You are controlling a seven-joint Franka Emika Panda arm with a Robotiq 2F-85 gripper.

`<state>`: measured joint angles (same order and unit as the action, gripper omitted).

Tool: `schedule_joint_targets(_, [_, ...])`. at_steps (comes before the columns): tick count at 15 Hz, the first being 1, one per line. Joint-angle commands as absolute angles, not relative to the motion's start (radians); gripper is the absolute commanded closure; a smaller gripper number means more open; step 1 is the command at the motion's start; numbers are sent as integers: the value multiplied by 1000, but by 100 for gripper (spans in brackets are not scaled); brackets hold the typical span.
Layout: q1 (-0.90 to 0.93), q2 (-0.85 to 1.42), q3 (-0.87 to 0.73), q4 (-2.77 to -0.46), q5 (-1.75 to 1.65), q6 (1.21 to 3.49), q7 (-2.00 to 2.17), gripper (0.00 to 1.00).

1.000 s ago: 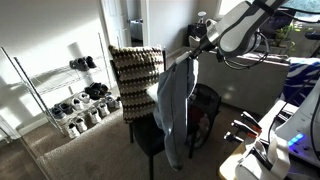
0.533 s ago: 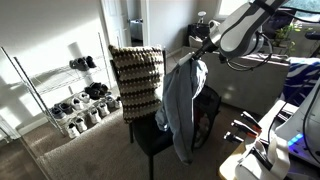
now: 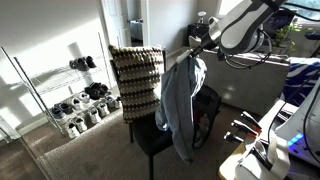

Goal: Move the jeans to the chair on the right

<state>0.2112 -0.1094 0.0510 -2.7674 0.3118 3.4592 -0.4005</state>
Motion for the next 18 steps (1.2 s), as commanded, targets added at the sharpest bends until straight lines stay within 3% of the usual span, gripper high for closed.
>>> schedule_joint_targets(1, [225,-296,43,-2790,347,3459,-349,97])
schedule_joint_targets(18, [-107,-814,338,-2772,535,3455,-235,97])
